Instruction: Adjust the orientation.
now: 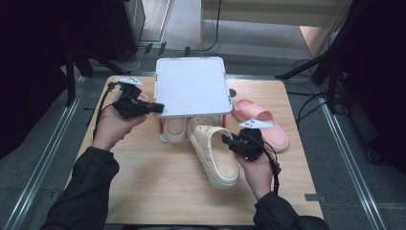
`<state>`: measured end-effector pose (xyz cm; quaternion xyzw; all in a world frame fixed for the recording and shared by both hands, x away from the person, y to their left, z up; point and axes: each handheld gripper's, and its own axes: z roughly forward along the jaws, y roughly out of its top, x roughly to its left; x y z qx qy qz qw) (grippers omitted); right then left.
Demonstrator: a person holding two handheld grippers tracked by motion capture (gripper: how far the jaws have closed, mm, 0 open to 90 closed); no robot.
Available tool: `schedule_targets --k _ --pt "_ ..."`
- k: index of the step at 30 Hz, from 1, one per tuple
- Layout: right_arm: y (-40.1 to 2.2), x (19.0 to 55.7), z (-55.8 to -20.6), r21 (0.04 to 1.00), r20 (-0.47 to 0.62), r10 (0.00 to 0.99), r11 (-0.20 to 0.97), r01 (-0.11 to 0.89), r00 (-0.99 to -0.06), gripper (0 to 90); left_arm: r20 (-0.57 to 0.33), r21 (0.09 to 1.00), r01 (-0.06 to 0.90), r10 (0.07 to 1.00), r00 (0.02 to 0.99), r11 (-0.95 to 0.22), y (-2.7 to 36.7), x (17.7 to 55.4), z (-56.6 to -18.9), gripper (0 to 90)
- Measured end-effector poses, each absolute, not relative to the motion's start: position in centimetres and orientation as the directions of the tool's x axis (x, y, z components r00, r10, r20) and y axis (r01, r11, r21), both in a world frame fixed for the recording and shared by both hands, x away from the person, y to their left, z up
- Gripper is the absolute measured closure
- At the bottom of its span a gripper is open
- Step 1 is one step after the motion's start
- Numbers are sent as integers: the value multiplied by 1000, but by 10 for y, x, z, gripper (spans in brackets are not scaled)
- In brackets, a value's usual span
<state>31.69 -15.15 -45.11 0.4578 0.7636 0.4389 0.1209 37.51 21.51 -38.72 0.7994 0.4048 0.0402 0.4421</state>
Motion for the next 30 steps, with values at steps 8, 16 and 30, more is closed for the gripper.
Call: schedule_targets --k 8,16,30 --pt "-147 344 -460 780 248 838 124 613 -486 750 -288 742 607 681 673 -286 214 375 -387 879" --pt "-138 353 -478 772 232 863 117 624 -448 709 -286 742 606 682 673 -286 214 374 -387 878" --pt "-131 346 -478 766 240 831 156 624 -502 567 -285 742 604 679 677 -290 215 375 -387 869"
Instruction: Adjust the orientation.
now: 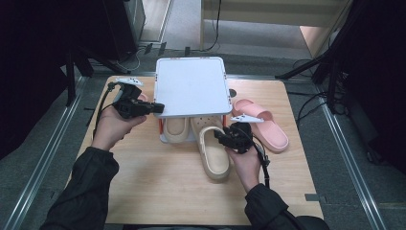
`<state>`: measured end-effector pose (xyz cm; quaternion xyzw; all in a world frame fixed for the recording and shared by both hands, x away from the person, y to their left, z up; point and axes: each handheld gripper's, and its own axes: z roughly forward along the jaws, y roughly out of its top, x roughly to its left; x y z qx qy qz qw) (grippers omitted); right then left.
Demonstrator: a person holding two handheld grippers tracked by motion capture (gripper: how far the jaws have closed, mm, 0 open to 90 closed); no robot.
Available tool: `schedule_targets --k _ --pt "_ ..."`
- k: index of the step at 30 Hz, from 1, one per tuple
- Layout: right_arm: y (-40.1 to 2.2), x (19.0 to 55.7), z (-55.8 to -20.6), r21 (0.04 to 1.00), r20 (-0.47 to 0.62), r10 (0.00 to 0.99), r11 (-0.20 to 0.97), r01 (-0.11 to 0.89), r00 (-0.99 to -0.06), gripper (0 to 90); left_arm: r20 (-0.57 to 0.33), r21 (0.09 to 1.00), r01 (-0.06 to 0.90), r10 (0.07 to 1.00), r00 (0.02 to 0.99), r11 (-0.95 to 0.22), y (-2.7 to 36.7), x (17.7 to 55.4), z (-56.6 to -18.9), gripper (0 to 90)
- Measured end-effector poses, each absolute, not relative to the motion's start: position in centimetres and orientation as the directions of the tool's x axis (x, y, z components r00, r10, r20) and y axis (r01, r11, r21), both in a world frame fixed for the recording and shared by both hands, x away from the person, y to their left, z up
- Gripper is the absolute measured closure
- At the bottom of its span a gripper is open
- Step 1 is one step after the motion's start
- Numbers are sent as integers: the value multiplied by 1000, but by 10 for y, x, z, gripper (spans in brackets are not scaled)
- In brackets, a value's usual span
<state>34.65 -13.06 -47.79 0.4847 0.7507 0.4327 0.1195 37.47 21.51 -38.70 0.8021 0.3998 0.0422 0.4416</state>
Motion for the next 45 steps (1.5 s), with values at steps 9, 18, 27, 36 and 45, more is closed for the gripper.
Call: schedule_targets --k 9,18,27,36,45 --pt "-139 330 -465 764 279 791 161 625 -545 480 -286 742 604 678 677 -290 215 374 -387 860" --pt "-149 314 -456 771 291 776 157 618 -560 458 -288 742 604 676 678 -289 215 374 -387 859" --pt "-156 297 -456 770 289 761 175 613 -580 519 -286 742 604 677 678 -291 216 374 -387 859" --pt "-159 268 -466 784 257 743 215 583 -619 830 -288 737 610 682 673 -291 214 375 -386 864" --pt "-155 235 -481 803 193 744 255 539 -639 900 -286 737 608 679 676 -295 214 375 -386 864"
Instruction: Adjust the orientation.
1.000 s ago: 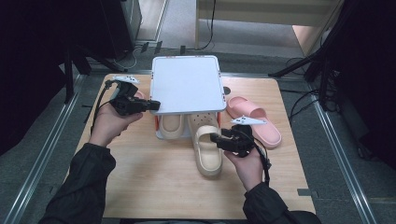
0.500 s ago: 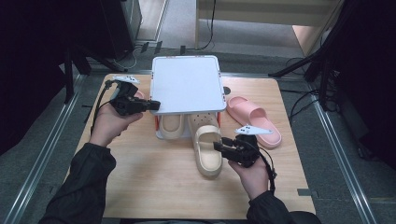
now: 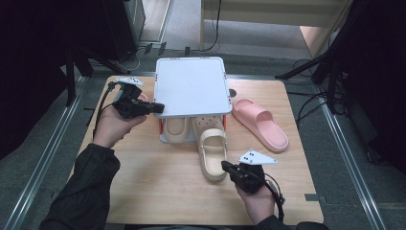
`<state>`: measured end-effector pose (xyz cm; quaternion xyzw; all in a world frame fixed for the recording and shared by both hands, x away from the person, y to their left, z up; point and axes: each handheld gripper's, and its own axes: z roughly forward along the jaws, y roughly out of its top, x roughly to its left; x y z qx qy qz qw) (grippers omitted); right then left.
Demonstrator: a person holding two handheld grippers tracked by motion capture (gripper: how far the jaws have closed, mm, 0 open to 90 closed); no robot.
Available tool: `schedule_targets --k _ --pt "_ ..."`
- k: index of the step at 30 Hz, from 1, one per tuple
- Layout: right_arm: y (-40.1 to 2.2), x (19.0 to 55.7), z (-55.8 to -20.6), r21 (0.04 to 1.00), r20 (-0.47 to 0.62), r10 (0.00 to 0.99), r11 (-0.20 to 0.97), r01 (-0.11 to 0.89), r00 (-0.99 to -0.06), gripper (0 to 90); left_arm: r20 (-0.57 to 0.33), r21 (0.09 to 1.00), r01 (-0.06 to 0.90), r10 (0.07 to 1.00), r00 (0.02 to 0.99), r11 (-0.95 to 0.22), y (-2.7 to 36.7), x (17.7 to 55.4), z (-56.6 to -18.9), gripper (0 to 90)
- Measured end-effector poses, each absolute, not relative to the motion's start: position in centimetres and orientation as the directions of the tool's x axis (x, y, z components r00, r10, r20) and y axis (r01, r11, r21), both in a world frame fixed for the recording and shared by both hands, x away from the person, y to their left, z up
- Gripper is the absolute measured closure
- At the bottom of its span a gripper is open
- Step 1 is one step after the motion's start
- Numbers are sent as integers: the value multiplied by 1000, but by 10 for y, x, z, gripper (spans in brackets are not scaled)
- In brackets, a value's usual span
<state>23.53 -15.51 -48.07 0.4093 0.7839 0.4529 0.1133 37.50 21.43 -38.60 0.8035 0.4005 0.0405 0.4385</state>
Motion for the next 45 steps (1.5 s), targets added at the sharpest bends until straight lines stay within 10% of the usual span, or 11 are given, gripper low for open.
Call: schedule_targets --k 45 --pt "-119 260 -510 721 161 740 364 590 -653 900 -302 737 613 673 676 -285 216 375 -387 866"
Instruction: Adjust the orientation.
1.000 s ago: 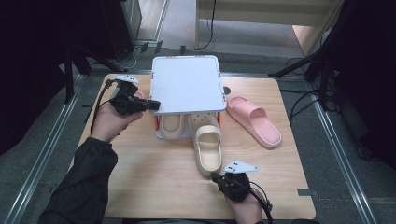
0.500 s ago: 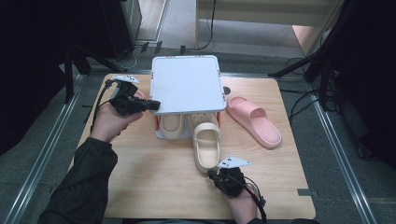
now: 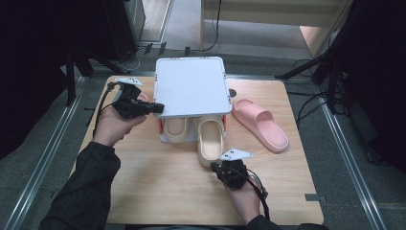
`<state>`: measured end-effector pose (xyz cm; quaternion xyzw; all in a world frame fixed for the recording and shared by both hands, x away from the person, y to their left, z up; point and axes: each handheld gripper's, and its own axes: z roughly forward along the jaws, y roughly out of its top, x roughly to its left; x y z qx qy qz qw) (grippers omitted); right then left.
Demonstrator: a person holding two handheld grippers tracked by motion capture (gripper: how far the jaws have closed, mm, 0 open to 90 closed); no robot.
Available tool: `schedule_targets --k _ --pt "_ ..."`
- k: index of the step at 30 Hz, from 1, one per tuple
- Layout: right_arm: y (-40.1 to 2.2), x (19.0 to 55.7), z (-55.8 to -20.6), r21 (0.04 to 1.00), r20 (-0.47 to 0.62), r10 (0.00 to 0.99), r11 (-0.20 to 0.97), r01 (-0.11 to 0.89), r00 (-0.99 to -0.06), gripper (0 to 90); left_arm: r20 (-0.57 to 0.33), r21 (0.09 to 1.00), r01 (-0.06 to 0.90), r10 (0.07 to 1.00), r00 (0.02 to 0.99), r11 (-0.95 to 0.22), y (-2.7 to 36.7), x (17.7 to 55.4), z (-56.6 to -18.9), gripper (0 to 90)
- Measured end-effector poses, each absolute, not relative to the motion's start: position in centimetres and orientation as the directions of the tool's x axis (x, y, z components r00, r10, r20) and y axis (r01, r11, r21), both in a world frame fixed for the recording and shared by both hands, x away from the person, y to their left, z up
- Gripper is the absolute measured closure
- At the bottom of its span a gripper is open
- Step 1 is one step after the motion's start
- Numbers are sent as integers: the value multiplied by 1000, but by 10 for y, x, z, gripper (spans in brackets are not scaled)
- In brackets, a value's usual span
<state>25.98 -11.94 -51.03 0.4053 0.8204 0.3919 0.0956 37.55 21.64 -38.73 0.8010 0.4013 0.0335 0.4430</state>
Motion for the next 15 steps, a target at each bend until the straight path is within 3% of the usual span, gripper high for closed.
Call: schedule_targets --k 15 --pt "-112 304 -509 726 162 740 358 586 -653 900 -284 746 600 677 679 -289 215 374 -388 876"
